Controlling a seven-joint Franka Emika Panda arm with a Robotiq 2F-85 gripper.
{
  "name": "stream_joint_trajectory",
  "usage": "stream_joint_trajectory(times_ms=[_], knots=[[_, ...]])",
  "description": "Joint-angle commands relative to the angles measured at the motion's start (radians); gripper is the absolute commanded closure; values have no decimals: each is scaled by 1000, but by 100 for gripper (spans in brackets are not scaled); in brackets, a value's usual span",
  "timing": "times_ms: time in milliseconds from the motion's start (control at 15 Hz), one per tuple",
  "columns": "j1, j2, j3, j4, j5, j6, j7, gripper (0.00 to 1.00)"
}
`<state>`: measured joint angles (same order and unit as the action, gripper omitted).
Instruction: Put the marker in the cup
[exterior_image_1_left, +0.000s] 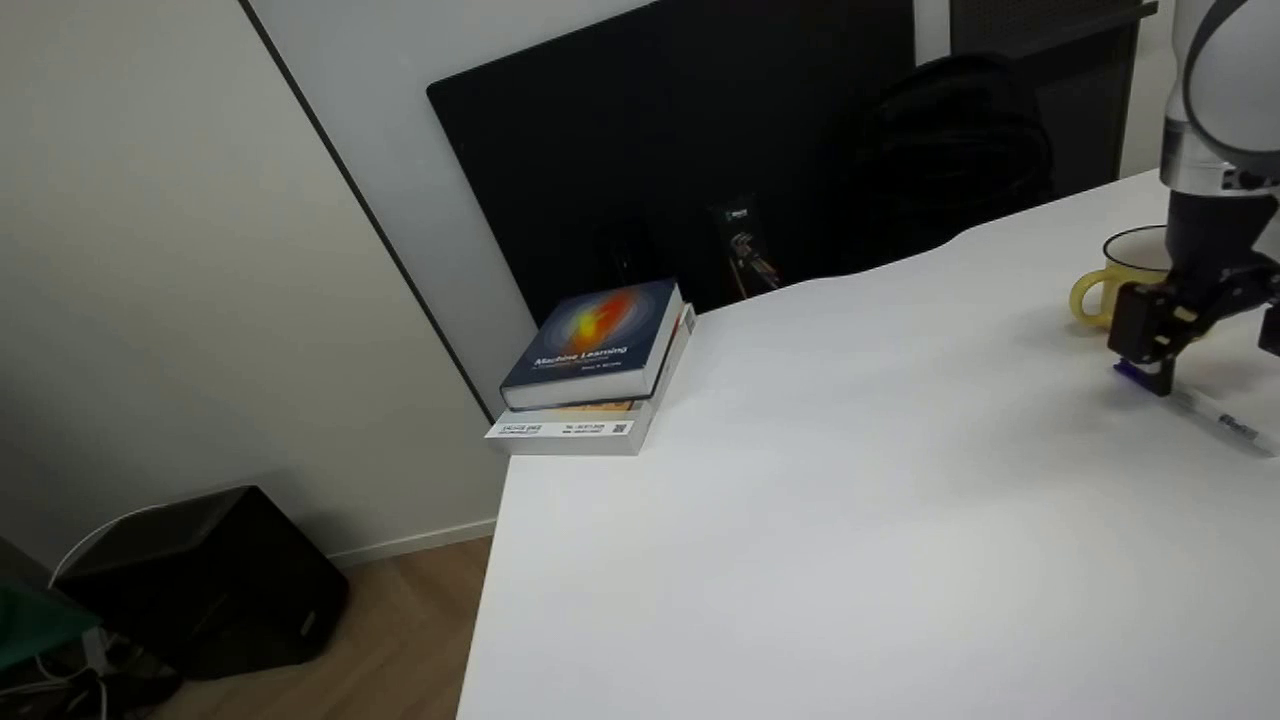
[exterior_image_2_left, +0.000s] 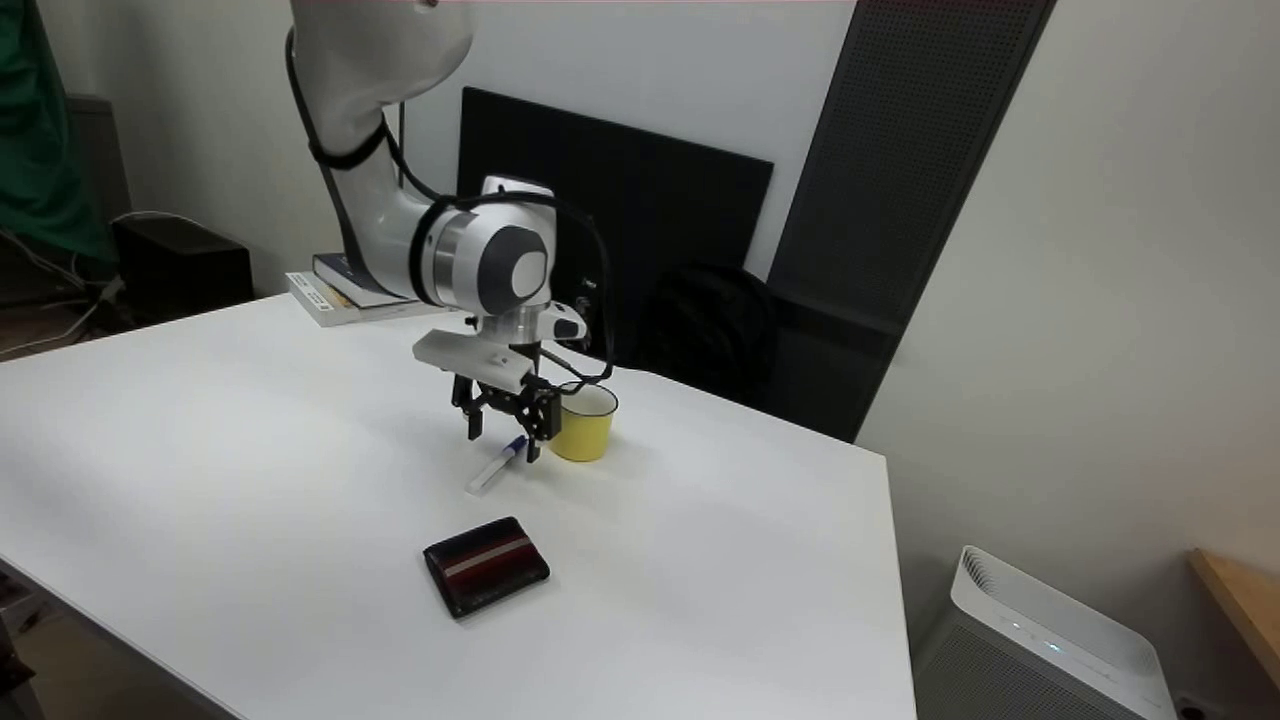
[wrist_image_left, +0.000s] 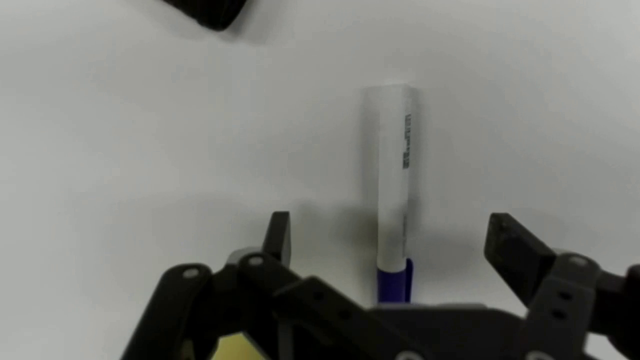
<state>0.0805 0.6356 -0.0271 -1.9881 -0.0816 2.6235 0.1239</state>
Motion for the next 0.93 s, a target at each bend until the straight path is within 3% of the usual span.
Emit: stream_joint_trajectory(times_ms=[0,267,867], knots=[[15,-70,-10,-99,-6,70,1,0],[-1,-93,2,-145,8,98,-22,0],[-37,-58,8,-131,7,81,-102,0]])
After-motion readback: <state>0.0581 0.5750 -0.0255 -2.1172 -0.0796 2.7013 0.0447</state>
